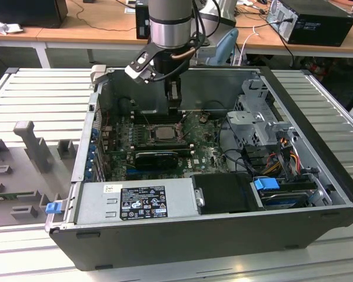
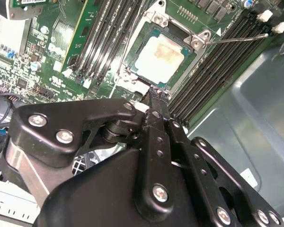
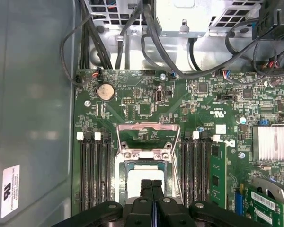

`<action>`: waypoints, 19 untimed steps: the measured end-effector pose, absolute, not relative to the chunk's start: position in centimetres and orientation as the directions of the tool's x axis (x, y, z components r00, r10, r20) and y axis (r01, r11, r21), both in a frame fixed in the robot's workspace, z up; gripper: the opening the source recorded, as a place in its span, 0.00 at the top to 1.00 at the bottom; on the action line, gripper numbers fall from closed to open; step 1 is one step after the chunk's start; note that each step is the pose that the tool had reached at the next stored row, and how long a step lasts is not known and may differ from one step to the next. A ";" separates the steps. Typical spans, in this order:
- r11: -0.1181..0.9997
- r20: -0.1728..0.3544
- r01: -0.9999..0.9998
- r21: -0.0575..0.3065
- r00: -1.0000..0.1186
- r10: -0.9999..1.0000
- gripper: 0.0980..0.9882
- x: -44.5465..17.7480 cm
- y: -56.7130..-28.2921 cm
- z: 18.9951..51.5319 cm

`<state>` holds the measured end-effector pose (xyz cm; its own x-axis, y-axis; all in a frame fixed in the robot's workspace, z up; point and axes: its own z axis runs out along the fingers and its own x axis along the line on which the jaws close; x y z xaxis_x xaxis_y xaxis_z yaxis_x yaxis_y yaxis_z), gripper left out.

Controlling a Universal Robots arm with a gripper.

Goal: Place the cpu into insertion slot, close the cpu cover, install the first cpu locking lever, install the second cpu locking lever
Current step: 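Close the cpu cover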

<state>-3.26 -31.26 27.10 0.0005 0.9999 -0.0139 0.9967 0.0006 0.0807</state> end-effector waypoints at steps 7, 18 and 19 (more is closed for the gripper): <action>0.001 -0.014 0.997 0.081 0.000 1.000 0.99 -3.0 -31.1 27.7; 0.001 -0.014 0.997 0.080 0.001 1.000 0.99 -0.9 -31.0 27.8; 0.001 -0.014 0.997 0.079 0.000 1.000 0.99 -0.4 -31.0 27.8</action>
<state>-0.45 -31.01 27.78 0.0002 0.9999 -0.0142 0.9968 0.0009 0.0794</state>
